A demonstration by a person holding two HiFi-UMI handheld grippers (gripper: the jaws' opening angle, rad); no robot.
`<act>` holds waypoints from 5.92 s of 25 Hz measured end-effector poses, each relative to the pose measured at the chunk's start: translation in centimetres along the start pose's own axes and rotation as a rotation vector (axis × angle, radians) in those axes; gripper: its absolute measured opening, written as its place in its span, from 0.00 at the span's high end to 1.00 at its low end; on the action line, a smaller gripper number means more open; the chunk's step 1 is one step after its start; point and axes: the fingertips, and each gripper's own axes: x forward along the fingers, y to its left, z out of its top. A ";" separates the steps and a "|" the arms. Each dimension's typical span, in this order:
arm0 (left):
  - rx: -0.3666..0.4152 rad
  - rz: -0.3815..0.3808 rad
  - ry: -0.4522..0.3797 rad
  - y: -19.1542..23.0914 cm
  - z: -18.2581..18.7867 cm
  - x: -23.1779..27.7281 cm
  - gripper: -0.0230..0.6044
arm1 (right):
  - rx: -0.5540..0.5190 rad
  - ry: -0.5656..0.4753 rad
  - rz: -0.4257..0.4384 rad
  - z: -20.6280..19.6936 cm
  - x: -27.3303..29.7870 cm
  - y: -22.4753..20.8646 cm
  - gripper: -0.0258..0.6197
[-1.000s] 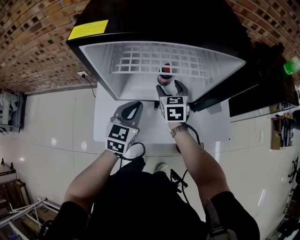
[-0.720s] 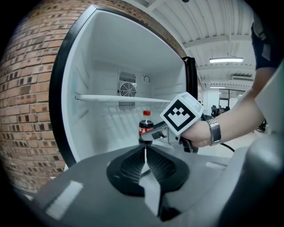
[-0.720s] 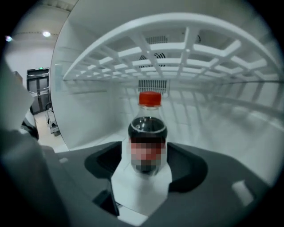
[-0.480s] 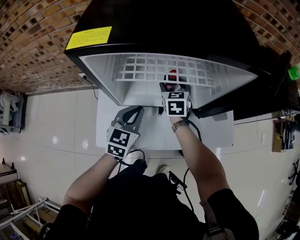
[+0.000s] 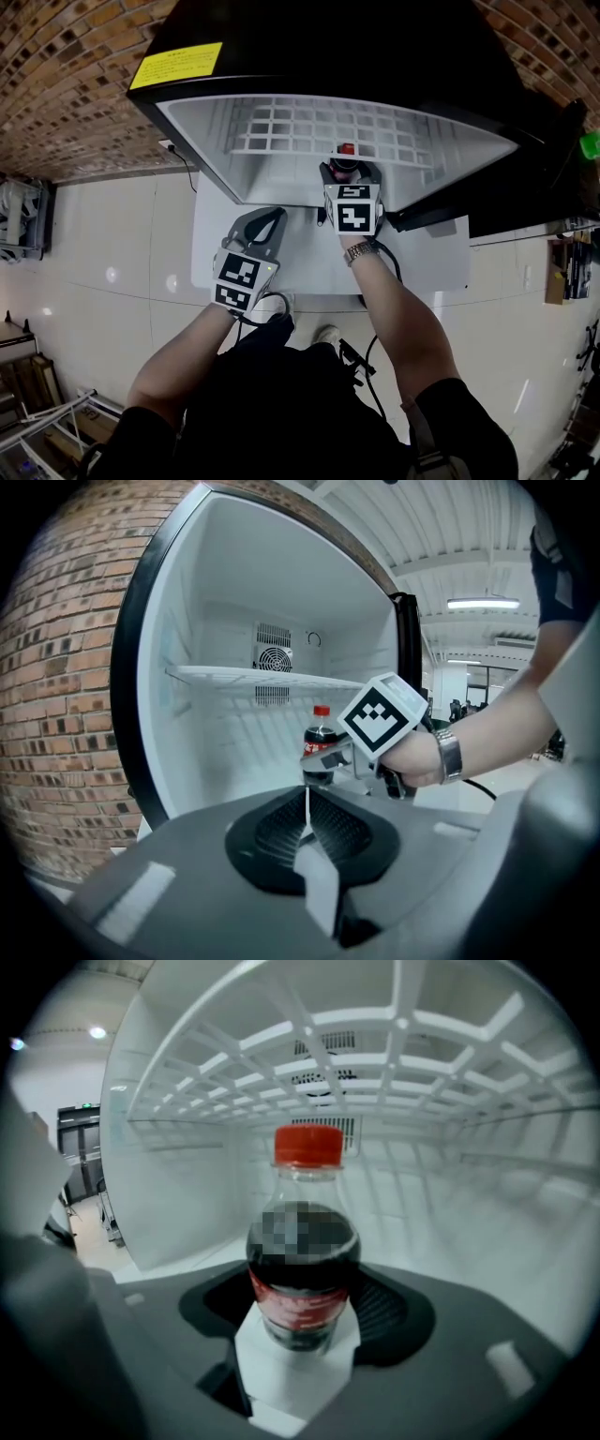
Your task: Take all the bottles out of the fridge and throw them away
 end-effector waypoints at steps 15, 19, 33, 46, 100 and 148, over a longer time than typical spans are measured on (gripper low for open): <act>0.043 -0.041 -0.008 -9.4 0.6 -0.6 0.94 | 0.008 -0.042 0.059 -4.5 -11.0 0.6 0.48; 0.055 -0.073 -0.008 -12.8 0.7 -0.9 0.94 | 0.018 -0.043 0.067 -6.0 -14.8 0.8 0.48; 0.108 -0.234 0.024 -29.1 -1.8 0.5 0.94 | 0.087 -0.016 -0.032 -16.4 -28.3 -6.0 0.48; 0.146 -0.417 0.157 -40.7 -7.4 5.3 0.94 | 0.272 0.101 -0.149 -30.1 -33.8 -12.3 0.48; 0.101 -0.572 0.517 -44.5 -34.6 19.2 0.94 | 0.518 0.657 -0.159 -70.7 -15.2 -15.3 0.50; 0.034 -0.156 -0.115 -20.0 -1.5 -14.5 0.94 | 0.030 -0.083 0.031 -10.7 -32.5 9.6 0.64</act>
